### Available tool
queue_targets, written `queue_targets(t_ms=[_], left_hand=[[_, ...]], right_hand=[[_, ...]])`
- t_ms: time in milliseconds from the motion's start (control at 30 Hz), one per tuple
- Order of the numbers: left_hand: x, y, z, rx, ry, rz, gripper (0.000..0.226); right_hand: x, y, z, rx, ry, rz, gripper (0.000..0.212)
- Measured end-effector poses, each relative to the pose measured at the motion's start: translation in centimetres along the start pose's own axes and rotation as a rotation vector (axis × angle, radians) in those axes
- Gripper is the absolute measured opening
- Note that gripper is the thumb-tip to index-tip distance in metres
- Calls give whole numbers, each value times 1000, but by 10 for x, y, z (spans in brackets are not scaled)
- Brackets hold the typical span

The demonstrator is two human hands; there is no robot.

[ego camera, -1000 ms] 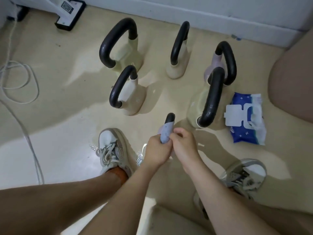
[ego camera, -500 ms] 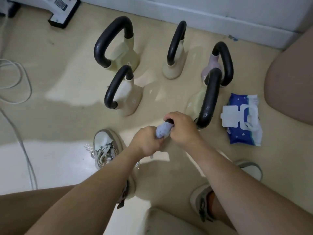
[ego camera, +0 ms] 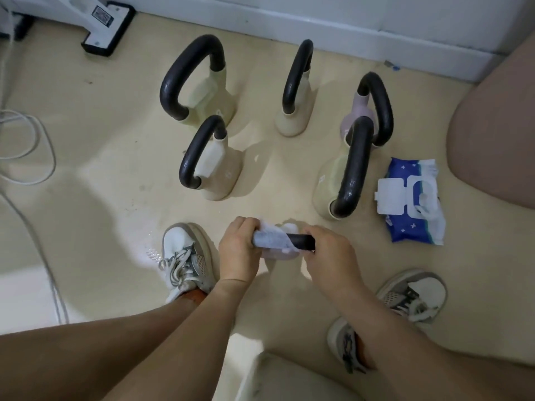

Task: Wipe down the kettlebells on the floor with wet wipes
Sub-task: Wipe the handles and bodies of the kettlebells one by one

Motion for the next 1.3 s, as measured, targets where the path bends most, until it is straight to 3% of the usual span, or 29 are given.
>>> queue_targets(t_ms=[100, 234, 367, 467, 601, 668, 701, 768, 835, 901, 968, 1002, 1068, 1168, 1235, 1302], left_hand=[[29, 1, 9, -70, -365, 194, 25], [54, 26, 21, -46, -592, 336, 19], [61, 32, 22, -36, -641, 299, 9], [59, 29, 29, 49, -606, 214, 13], [32, 24, 55, 231, -320, 57, 10], [5, 26, 86, 363, -143, 16, 33], [-6, 27, 105, 405, -149, 59, 45], [-19, 24, 135, 402, -273, 122, 51], [-21, 22, 147, 346, -395, 162, 41], [-16, 25, 145, 305, -422, 189, 36], [-7, 34, 144, 328, -432, 160, 60], [-6, 37, 145, 377, -460, 137, 69], [-15, 39, 146, 515, -444, 35, 70], [-23, 33, 138, 636, -485, -35, 47], [-27, 24, 134, 645, -638, 194, 34], [-31, 16, 133, 584, -790, 510, 45]], right_hand=[[2, 1, 2, 21, -20, -11, 29], [-1, 5, 0, 17, -23, 2, 28], [0, 6, -1, 0, -40, 3, 29], [0, 3, -8, 5, -37, 28, 27], [-6, 2, -20, 55, 16, 9, 29], [-11, 4, -18, 94, 48, -5, 42], [-11, 7, -14, 122, 57, -21, 49], [-14, 12, 2, 162, 130, -128, 61], [-23, 14, 21, 177, 346, -341, 67], [-25, 17, 41, 224, 532, -553, 55], [-20, 16, 64, 349, 638, -648, 34], [-14, 15, 77, 423, 656, -648, 33], [-15, 14, 92, 456, 597, -574, 33], [-15, 6, 93, 449, 473, -471, 25], [-17, -1, 84, 498, 404, -352, 15], [-16, -12, 74, 536, 357, -273, 14]])
Point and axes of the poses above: each hand's wrist, its own z-axis away from the middle knuckle, its own y-axis out of the palm, x = y × z, the point moved 9 cm from there along -z, towards the middle knuckle, and after that the axes turned 13 degrees about -x, right-handed, at the moved point
